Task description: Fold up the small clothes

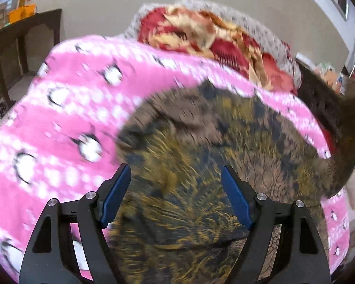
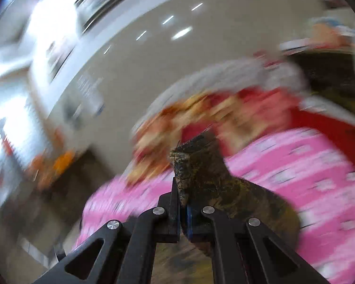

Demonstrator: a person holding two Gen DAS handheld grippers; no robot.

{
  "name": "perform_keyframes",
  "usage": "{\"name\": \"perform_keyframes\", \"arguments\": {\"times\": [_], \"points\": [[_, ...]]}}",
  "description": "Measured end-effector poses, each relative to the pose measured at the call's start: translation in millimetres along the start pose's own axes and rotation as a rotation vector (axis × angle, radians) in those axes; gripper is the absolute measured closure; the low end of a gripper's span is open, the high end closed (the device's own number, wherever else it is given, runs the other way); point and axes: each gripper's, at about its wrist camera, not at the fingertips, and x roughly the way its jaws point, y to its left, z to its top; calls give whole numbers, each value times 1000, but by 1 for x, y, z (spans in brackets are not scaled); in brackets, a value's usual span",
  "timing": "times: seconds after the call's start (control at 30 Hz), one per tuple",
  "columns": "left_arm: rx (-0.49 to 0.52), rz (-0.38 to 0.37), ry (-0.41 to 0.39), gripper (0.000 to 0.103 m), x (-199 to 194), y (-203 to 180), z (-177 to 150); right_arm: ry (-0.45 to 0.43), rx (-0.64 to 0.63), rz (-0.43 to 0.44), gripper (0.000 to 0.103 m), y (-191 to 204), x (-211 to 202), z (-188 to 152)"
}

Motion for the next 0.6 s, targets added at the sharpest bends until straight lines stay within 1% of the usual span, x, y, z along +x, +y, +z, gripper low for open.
{"name": "perform_keyframes", "arguments": {"times": [0.07,0.1,0.13,0.2,0.23,0.3,0.33,0.37,0.4,0.43,0.47,0.5,0.53,0.6], "points": [[-8,7,-12,24,-10,10,4,98,-96,81,100,57,54,-40],[-17,7,-15,24,-14,16,4,138,-119,116,100,78,77,-60],[-26,-1,-15,24,-16,21,5,188,-137,163,100,104,104,-89],[-44,-52,4,24,-19,27,1,253,-164,197,100,132,140,-133],[-46,-79,13,24,-20,30,-1,298,-190,193,100,145,159,-158],[-37,-117,24,24,-21,29,-4,397,-239,151,100,161,188,-209],[-30,-134,31,24,-19,26,-7,437,-281,108,100,165,197,-230],[-21,-153,40,24,-16,21,-9,483,-339,39,99,168,204,-254],[-15,-174,50,24,-11,17,-10,487,-352,25,98,166,203,-261],[-12,-197,61,24,-7,11,-11,467,-351,30,93,168,198,-258],[-11,-222,76,24,-1,7,-12,455,-336,41,67,167,189,-253],[-12,-252,99,24,8,2,-12,449,-330,32,39,165,179,-249],[-16,-289,132,24,19,-4,-13,425,-349,23,33,162,162,-247],[-23,-337,183,24,40,-11,-16,419,-427,-13,33,161,143,-250]]}}
